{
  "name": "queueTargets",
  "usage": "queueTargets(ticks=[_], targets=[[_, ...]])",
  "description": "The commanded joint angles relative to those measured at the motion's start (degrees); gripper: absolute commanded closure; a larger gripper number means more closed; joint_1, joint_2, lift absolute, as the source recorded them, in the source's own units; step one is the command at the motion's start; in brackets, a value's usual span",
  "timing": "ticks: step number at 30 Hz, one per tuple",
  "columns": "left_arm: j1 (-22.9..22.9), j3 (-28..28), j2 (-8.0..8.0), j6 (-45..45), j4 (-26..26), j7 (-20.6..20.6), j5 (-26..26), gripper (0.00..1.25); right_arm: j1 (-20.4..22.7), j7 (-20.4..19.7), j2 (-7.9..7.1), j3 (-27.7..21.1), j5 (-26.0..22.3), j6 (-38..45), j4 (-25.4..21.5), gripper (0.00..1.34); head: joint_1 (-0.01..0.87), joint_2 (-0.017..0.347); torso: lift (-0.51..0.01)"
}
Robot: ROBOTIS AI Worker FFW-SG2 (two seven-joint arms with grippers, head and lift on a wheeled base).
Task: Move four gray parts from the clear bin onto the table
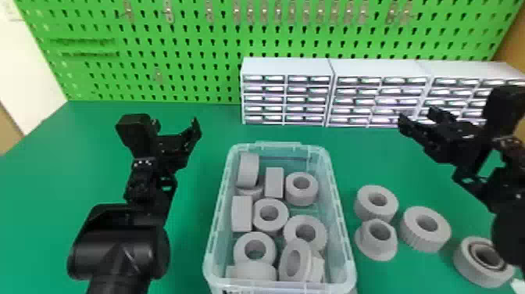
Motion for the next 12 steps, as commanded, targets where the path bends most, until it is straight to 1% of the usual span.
queueTargets(ticks=[1, 12], targets=[[0.0, 0.0, -0.15, -0.1, 0.0, 0.0, 0.1, 0.35, 0.0, 0.0, 0.00, 0.3, 0.0, 0.0, 0.0, 0.53, 0.693, 0.072, -0.052], [0.0, 0.0, -0.15, -0.2, 0.1, 0.0, 0.1, 0.35, 0.0, 0.0, 0.09, 0.3, -0.2, 0.1, 0.0, 0.53, 0.693, 0.072, -0.052]])
